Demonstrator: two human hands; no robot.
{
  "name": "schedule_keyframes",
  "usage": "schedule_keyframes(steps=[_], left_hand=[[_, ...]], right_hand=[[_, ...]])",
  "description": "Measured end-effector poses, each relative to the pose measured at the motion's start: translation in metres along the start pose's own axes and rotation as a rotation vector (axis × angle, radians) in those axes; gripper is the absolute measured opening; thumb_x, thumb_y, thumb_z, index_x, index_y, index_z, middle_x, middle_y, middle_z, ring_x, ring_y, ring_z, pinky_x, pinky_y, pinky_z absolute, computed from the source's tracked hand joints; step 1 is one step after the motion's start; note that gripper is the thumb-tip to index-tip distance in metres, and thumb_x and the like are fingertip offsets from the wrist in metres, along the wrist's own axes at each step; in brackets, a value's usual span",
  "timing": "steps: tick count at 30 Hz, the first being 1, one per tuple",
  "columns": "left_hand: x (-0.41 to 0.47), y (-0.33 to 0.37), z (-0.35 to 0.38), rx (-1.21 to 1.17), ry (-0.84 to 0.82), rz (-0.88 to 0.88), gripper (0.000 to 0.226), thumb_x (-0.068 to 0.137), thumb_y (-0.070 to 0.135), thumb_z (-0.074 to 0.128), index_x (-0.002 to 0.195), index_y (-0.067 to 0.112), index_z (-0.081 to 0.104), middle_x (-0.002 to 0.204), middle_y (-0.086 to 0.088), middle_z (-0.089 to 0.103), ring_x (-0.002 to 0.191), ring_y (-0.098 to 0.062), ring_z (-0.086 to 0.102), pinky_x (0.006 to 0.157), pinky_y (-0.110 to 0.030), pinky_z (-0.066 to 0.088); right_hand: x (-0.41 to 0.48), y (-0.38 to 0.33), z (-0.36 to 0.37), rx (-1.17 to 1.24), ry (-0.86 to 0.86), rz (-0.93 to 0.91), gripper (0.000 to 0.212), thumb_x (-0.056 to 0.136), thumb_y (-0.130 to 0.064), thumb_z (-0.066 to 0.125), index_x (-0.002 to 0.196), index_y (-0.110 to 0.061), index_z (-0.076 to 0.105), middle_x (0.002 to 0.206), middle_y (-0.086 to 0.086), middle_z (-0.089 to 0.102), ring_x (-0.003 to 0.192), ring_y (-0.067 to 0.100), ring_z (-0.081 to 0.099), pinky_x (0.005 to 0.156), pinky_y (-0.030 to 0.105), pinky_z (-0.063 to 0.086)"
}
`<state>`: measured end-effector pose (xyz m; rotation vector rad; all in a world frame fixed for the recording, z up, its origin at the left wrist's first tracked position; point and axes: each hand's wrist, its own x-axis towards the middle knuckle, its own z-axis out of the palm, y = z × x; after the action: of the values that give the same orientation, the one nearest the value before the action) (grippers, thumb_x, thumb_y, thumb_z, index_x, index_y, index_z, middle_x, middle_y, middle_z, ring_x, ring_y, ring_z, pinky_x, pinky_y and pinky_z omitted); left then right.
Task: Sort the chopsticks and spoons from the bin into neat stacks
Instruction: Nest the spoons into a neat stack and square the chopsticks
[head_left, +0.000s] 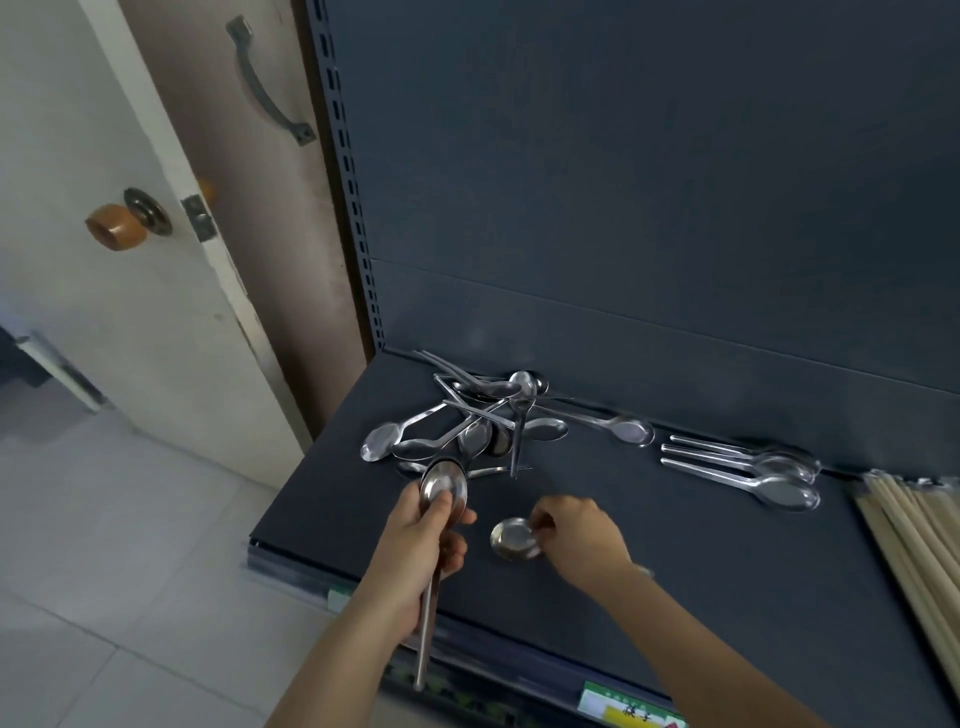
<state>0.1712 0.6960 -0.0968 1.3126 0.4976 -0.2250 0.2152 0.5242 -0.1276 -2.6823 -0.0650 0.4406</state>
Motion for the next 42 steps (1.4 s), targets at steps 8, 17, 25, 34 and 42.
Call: schedule_keyframes(steps=[8,17,25,34,42], left_hand=[[0.012,-0.013,0.063,-0.149,-0.155,-0.083,0.032,0.096,0.039,0.044,0.114,0.014,0.052,0.094,-0.014,0.063,0.073,-0.022,0.064,0.072,-0.039,0.058],[0.012,-0.020,0.135,0.070,-0.388,-0.145,0.024,0.099,0.033,0.042,0.111,0.013,0.047,0.095,-0.017,0.063,0.069,-0.023,0.066,0.057,-0.032,0.057],[0.043,-0.030,0.181,0.804,-0.538,0.255,0.016,0.101,0.020,0.037,0.107,0.030,0.046,0.073,0.007,0.055,0.056,-0.005,0.049,0.053,-0.022,0.038],[0.065,-0.030,0.253,1.354,-0.757,0.593,0.031,0.096,0.030,0.049,0.122,0.016,0.037,0.118,-0.003,0.055,0.101,-0.021,0.055,0.081,-0.032,0.045],[0.106,-0.051,0.280,1.661,-0.616,0.943,0.027,0.096,0.026,0.049,0.122,0.018,0.048,0.118,0.000,0.050,0.108,-0.023,0.051,0.081,-0.038,0.045]], right_hand=[[-0.015,0.026,-0.058,0.925,0.140,0.254,0.008,0.080,-0.008,0.068,0.074,-0.005,0.063,0.062,0.006,0.057,0.056,0.016,0.050,0.057,0.026,0.043],[-0.040,0.048,-0.057,0.535,0.355,0.253,0.015,0.079,-0.018,0.064,0.069,-0.022,0.055,0.068,-0.007,0.063,0.064,0.010,0.062,0.057,0.024,0.052],[-0.041,0.118,-0.076,0.637,0.367,0.223,0.045,0.073,-0.018,0.078,0.112,-0.020,0.057,0.104,-0.007,0.059,0.088,0.006,0.060,0.076,0.016,0.049],[-0.040,0.191,-0.089,0.493,0.567,0.252,0.016,0.086,-0.002,0.061,0.089,-0.011,0.074,0.071,-0.013,0.060,0.068,0.002,0.057,0.060,0.009,0.039],[-0.020,0.232,-0.084,0.512,0.679,0.439,0.014,0.085,-0.004,0.063,0.092,-0.013,0.071,0.088,0.003,0.062,0.081,0.021,0.060,0.073,0.028,0.046]])
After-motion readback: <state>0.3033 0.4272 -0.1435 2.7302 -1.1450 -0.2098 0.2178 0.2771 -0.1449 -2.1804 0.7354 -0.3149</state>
